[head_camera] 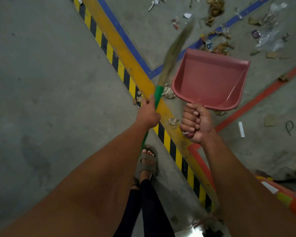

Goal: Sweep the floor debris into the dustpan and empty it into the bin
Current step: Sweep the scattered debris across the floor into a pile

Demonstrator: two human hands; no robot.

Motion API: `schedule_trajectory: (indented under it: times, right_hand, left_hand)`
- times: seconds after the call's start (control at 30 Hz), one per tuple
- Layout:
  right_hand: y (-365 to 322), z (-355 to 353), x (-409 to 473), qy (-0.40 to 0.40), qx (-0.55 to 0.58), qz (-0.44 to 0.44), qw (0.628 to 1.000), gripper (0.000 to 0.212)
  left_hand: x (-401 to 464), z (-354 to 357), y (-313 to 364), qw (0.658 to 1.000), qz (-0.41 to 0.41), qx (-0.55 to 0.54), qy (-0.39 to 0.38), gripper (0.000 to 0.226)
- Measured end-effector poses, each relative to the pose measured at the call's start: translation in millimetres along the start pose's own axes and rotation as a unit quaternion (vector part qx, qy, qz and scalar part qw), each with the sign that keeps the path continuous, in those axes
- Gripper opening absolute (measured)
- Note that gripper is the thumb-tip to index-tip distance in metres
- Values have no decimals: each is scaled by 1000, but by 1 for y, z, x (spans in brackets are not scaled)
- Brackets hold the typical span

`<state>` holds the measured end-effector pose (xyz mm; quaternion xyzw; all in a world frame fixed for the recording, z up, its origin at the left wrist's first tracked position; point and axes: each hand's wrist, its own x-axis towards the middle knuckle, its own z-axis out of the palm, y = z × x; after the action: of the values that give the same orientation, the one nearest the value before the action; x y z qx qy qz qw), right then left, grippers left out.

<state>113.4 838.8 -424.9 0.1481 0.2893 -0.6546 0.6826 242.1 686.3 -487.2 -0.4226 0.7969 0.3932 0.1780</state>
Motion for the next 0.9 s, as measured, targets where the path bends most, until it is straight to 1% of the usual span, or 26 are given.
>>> schedule_trajectory:
  times: [0.1,0.17,0.27,0.33,0.37,0.43,0.5,0.53,0.6,0.63,0.7,0.77,0.83,0.9]
  right_hand:
    - [2,4,2,-8,6,1,1000,42]
    - [3,5,5,-12,8,-1,1000,42]
    - [1,6,8,-16,9,0,1000,42]
    - [-3,3,8,-14,10,-2,1000,42]
    - [-4,0,7,-13,9,-2,1000,42]
    - [-8,-5,5,-12,6,1,1000,42]
    - [-12,-12,0,-8,4,1,1000,42]
    - [-15,-15,-4,-4,3,-2,1000,42]
    - [-19,-17,-12,7,0,-12,1000,42]
    - [-22,-18,-15,9,-1,-17,1000,42]
    - [-26,-18,-23,4,-3,-29,1000,42]
    - [-29,-18,-28,0,-5,-38,999,42]
    - [-28,-17,-32,5,-1,-47,999,42]
    - [-26,-16,-33,10,6,-52,999,42]
  left_hand:
    - [-18,3,-25,996,-76,2,37,89]
    - [-32,9,-37,987,-153,7,47,90]
    - [-44,24,-48,962,-270,16,27,91]
    - [-43,41,-50,956,-293,18,-12,85]
    - [-44,48,-45,958,-284,24,-41,82]
    - [-47,66,-28,967,-236,44,-85,77]
    - [-47,80,-1,979,-167,56,-106,70]
    - [-44,83,14,983,-127,59,-116,62]
    - [-32,84,42,989,-54,35,-130,45]
    - [-25,83,52,991,-26,13,-129,43]
    - [-15,78,65,993,29,-22,-114,49]
    - [-14,69,72,993,64,-50,-80,59]
    - [-17,59,69,994,72,-68,-40,69]
    - [-22,51,55,996,59,-68,-7,76]
